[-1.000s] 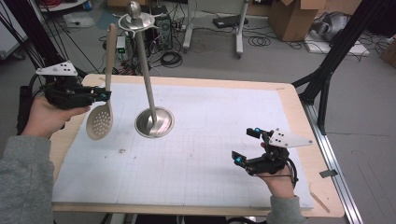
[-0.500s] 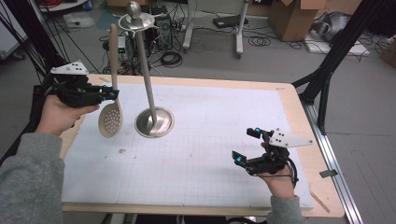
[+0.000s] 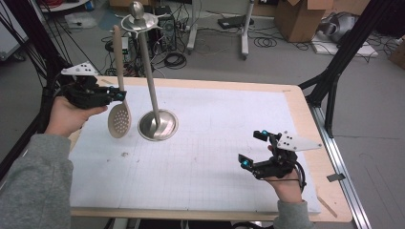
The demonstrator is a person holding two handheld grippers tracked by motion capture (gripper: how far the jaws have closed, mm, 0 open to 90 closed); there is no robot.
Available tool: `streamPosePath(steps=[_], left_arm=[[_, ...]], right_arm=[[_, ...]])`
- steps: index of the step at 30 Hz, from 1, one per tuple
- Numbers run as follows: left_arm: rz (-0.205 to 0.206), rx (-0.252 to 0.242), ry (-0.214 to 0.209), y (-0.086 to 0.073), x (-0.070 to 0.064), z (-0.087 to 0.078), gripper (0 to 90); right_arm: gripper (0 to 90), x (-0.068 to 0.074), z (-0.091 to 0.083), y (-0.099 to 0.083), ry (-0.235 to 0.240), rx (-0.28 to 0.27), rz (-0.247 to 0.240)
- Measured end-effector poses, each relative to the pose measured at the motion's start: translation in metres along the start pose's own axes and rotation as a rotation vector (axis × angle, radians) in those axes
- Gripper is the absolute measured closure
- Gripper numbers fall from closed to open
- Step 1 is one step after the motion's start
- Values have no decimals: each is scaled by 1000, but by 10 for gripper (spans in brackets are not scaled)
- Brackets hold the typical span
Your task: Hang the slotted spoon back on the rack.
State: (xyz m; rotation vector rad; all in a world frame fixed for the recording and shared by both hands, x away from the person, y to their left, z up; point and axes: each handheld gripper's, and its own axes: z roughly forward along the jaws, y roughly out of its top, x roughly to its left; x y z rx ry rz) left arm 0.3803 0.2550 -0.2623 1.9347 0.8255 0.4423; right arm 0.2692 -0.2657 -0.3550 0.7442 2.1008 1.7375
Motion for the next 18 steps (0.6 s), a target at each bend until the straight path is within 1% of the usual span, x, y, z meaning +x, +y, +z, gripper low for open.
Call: streamPosePath(steps=[6,7,10,16,18], left_arm=[[-4,-5,6,1,-1,9,773],[-2,-7,7,2,-2,10,773],[-4,-7,7,2,-2,14,772],[-9,-11,13,4,-4,19,771],[-3,-10,15,4,-4,19,771]], right_arm=[[9,0,0,0,-1,1,3],[9,-1,0,0,-3,-4,-4],[9,0,-1,0,-4,-2,2],[9,0,-1,0,-3,-2,-2],[9,0,-1,0,-1,-2,2]])
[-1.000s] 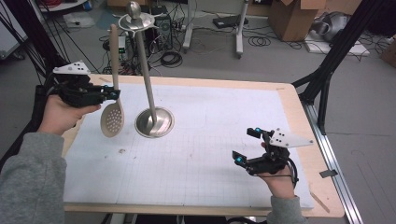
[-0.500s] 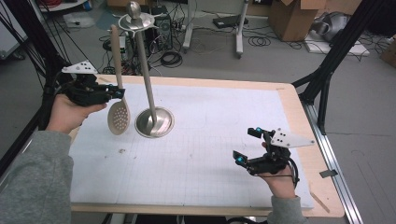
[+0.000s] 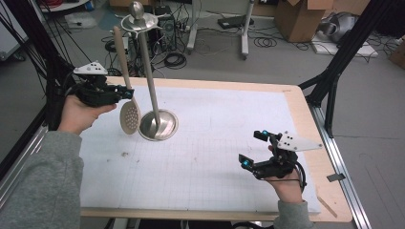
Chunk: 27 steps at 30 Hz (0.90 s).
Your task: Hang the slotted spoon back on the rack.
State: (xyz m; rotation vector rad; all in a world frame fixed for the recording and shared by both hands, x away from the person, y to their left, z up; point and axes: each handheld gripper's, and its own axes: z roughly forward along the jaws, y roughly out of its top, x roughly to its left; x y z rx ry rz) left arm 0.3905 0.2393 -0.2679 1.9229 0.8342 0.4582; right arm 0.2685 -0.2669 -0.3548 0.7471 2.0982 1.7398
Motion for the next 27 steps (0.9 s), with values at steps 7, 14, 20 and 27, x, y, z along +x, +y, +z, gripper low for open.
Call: streamPosePath(steps=[7,14,20,27], left_arm=[[18,2,0,-1,0,0,677],[64,-90,-57,-11,-1,-5,474],[64,-162,-91,-27,0,-14,314],[30,-219,-96,-47,0,-25,114]], right_arm=[[9,-1,0,0,-5,-4,-3],[9,-1,0,-1,-4,2,-4],[9,0,1,-1,-4,6,-9],[8,1,1,-1,-6,7,-1]])
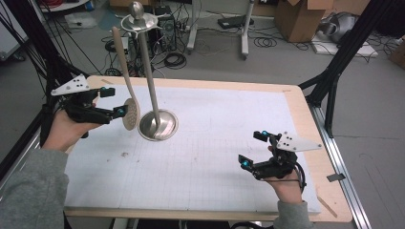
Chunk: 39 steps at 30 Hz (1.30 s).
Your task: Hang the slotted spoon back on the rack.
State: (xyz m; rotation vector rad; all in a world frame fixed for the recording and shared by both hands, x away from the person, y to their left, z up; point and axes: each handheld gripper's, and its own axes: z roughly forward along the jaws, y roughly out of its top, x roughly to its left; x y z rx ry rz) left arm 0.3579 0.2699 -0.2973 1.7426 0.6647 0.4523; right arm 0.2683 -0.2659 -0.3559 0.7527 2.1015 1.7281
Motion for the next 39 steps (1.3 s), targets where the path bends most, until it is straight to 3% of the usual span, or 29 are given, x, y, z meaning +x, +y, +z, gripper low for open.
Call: streamPosePath(steps=[5,7,20,30,39], left_arm=[[11,-59,-2,-10,-5,-9,63],[18,-60,8,-14,-8,-12,63],[17,-81,-45,-40,-20,-27,64],[-25,-134,-20,-61,-22,-45,64],[0,-113,-5,-79,-36,-49,64]], right_arm=[[9,0,3,0,4,12,-8],[9,1,4,0,4,12,-11],[9,4,5,2,6,8,-17],[9,5,6,4,2,1,-22],[9,5,6,5,-1,-6,-24]])
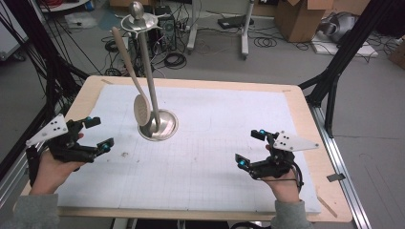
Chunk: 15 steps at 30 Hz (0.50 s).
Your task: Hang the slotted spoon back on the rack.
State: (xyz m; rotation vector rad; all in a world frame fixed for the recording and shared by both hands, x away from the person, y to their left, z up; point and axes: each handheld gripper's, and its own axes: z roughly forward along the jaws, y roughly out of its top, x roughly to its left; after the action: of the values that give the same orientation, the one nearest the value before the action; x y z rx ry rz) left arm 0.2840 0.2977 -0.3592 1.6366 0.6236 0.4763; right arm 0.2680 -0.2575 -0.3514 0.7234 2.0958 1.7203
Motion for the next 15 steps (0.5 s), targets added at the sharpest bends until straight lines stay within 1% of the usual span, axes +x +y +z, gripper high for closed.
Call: streamPosePath(steps=[1,3,5,6,9,11,15], left_arm=[[3,-1,4,-3,-1,-1,64],[-10,-3,0,-9,-3,-2,64],[-13,-10,5,-12,-5,-4,64],[-16,-15,6,-13,-5,-5,64],[-16,-30,5,-16,-8,-9,64],[-16,-34,13,-18,-10,-11,64],[-11,-37,27,-21,-13,-15,64]], right_arm=[[9,0,0,0,1,0,4],[9,0,0,0,3,-1,6],[9,-1,-1,0,0,0,8],[9,-2,-1,0,-2,-6,-2],[9,-2,-1,0,-3,-5,6],[9,-2,-1,0,-5,-2,10],[9,-2,-1,0,-6,-5,4]])
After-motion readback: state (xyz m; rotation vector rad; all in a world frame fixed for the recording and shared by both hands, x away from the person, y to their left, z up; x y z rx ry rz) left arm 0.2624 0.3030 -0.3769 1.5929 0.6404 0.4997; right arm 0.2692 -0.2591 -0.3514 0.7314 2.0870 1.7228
